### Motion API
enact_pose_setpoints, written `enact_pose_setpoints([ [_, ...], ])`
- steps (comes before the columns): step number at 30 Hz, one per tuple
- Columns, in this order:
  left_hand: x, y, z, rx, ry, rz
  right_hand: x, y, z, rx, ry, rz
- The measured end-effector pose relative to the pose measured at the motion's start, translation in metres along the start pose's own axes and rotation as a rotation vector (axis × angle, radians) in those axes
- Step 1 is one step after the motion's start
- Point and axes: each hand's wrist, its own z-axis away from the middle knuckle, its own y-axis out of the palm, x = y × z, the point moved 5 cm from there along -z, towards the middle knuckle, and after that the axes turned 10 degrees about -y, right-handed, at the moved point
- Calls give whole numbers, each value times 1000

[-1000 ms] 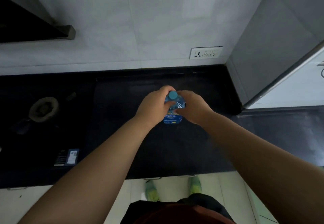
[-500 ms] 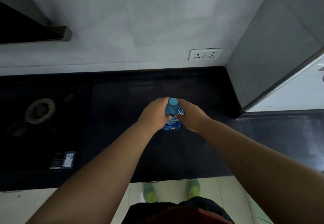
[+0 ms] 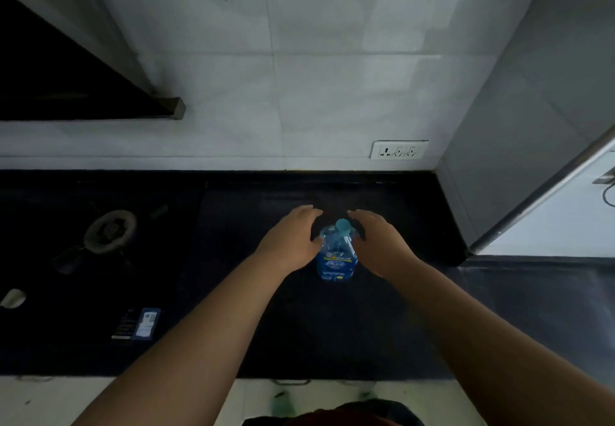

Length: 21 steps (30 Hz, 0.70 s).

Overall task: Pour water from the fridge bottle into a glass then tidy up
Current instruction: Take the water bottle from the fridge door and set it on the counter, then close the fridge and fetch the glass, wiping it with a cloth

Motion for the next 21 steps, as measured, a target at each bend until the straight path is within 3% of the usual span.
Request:
enact_pose_setpoints([
  [4, 11, -46, 37, -150, -156, -55, 31, -20, 5, -28, -153, -14],
  [10, 37, -77, 123, -356, -450, -113, 88, -30, 11, 129, -498, 222],
  [16, 72, -55, 248, -503, -891, 7, 143, 13, 42, 269, -812, 269],
  [21, 86, -20, 365, -540, -1142, 35, 197, 71, 106, 448, -1046, 249],
])
